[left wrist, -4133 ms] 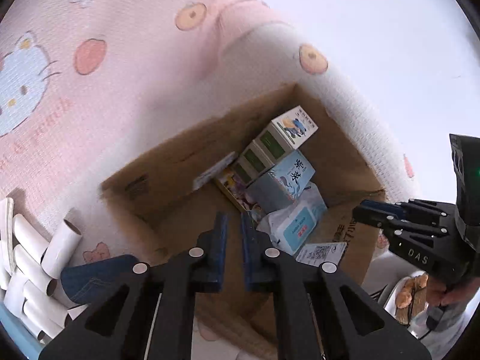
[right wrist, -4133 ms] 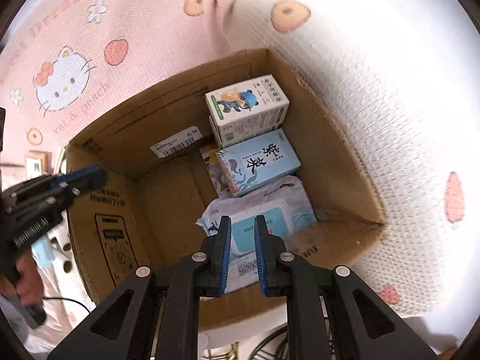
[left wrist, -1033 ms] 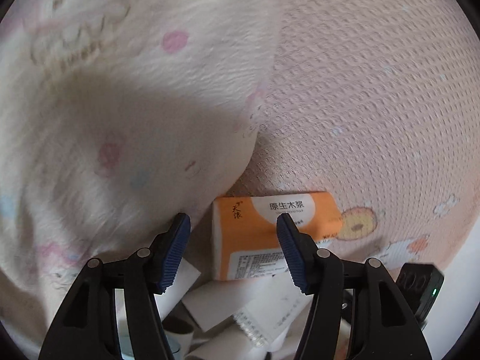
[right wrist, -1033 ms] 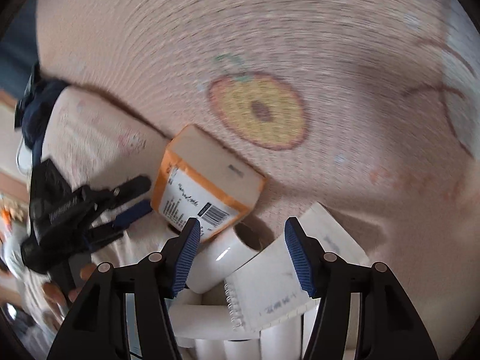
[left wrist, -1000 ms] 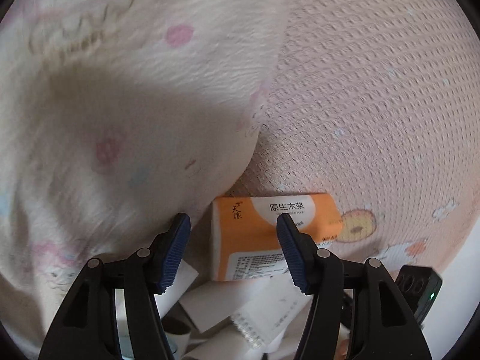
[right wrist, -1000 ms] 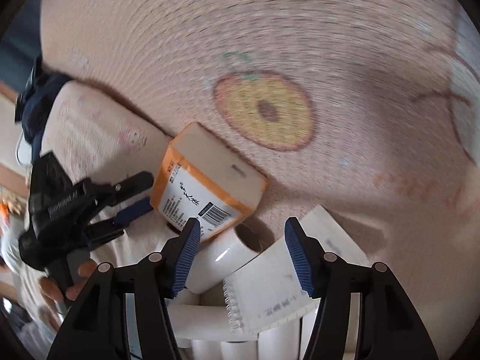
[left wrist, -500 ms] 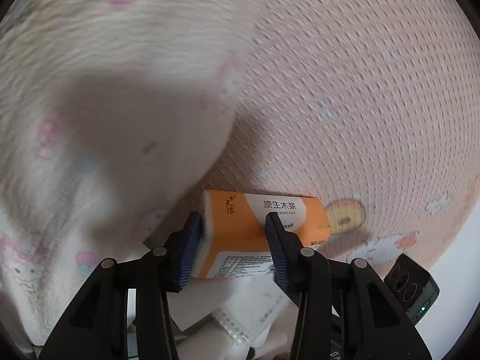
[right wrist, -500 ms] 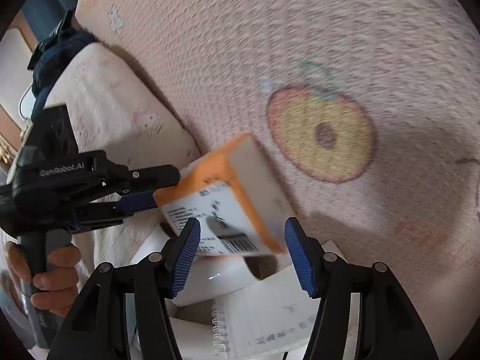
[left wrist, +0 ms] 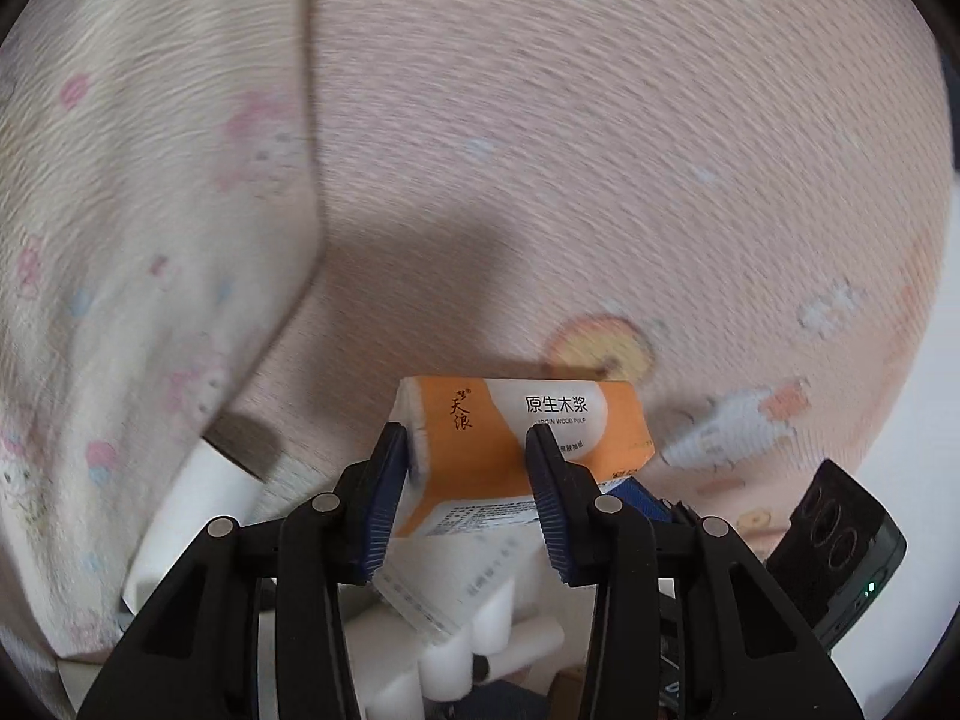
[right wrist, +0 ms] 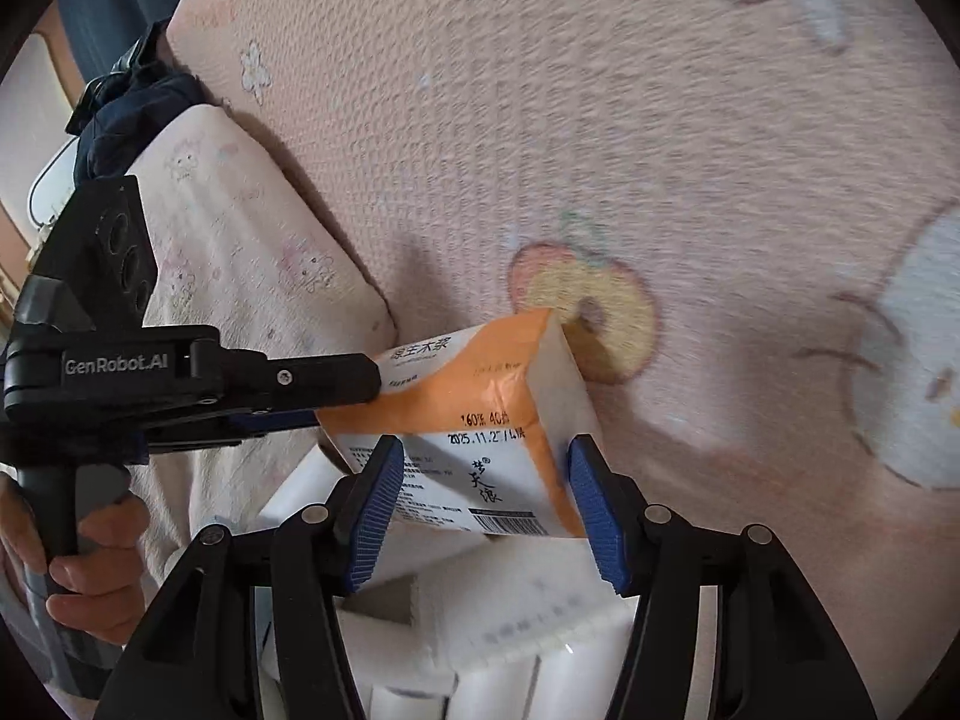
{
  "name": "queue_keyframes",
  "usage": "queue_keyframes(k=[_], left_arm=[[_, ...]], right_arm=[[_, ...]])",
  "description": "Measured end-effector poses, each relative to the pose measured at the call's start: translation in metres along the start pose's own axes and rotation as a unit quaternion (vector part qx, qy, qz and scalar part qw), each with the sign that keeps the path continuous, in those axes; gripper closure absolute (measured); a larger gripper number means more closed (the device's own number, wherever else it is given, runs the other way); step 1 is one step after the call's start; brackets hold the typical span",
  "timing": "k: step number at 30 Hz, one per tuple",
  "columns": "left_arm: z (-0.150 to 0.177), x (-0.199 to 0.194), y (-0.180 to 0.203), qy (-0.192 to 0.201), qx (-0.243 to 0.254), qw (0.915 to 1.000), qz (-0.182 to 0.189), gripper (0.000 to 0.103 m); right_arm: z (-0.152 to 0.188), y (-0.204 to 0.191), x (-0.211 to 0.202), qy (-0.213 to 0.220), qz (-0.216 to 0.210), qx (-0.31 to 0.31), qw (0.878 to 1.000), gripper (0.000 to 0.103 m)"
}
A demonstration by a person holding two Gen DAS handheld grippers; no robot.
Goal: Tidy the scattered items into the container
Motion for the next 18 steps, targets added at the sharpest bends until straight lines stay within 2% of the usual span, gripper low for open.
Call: queue_keyframes(k=[7,9,14,18], left_arm=[[0.036,0.001,0.058,-0.019,0.095,0.9952,0.008,0.059],[0.045,-0.009,0.063,-0.025,0.116,0.9929,0.010,0.059],[0.074,-0.016,0.093,-0.040,0.193,0.9805,0.009,0.059],[0.097,-0.021,0.112,-0.053,0.223,0.9731,0.024,0.059]], right_arm=[[0.030,0.015,-0.032,-0.030,0.011,0.026,0.999,0.054],[0.044,0.016,-0.044,-0.041,0.015,0.031,0.999,0.054],[0.074,0.027,-0.077,-0.057,0.026,0.045,0.997,0.054],[0.095,0.030,-0.098,-0.068,0.029,0.061,0.995,0.054]])
Point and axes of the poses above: each gripper's, at about its wrist camera, not at the fingertips, and x roughly the way its jaws point, y to its right, z to its underside, the point moved 9 cm from there along x, roughly the way its jaws point, and after that the axes turned 2 degrees about y, right-handed, at the moved point
